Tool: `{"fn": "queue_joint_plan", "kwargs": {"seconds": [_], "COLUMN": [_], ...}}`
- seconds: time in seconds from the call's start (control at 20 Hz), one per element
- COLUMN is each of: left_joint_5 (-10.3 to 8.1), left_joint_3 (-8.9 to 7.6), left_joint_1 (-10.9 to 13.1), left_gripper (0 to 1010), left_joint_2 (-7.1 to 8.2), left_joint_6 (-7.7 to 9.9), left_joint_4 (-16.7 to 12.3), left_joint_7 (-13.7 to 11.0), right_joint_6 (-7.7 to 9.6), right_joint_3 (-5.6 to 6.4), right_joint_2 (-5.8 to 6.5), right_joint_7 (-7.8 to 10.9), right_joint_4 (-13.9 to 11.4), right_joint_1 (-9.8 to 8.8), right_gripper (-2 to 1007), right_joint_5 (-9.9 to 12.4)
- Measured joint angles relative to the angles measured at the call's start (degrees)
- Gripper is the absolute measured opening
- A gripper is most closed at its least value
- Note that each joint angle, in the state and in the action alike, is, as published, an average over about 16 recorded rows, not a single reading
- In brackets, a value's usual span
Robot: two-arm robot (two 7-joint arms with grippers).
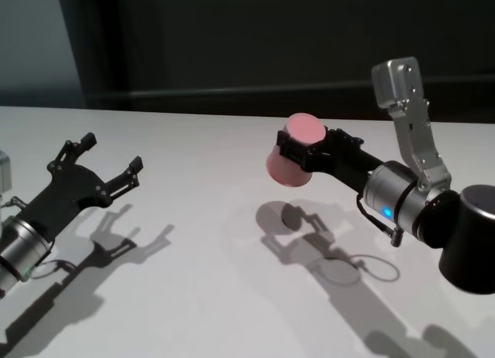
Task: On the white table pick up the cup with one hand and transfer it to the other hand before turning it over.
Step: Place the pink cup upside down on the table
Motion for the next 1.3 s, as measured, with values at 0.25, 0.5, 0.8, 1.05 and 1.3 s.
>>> {"fn": "queue_joint_plan", "kwargs": {"seconds": [0.25,0.5,0.8,1.05,1.3], "left_joint_5": [0.0,0.0,0.0,0.0,0.0], "left_joint_3": [0.0,0.0,0.0,0.0,0.0], "left_joint_1": [0.0,0.0,0.0,0.0,0.0], "left_gripper": [1001,1001,1001,1001,1001], "left_joint_2": [0.0,0.0,0.0,0.0,0.0], "left_joint_6": [0.0,0.0,0.0,0.0,0.0], "left_joint_4": [0.0,0.0,0.0,0.0,0.0], "left_joint_7": [0.0,0.0,0.0,0.0,0.0], "right_joint_6": [1.08,1.93,3.07,4.19,5.19], "right_joint_3": [-0.71,-1.01,-1.14,-1.26,-1.33], "right_joint_2": [-0.48,-1.13,-1.82,-2.22,-2.5], "right_joint_7": [0.76,1.43,2.01,2.38,2.66], "right_joint_4": [1.0,2.1,3.2,4.1,5.1], "right_joint_1": [0.67,0.87,0.74,0.54,0.3], "right_gripper": [763,763,763,763,763], "right_joint_5": [-1.2,-2.1,-2.9,-3.8,-4.5]}}
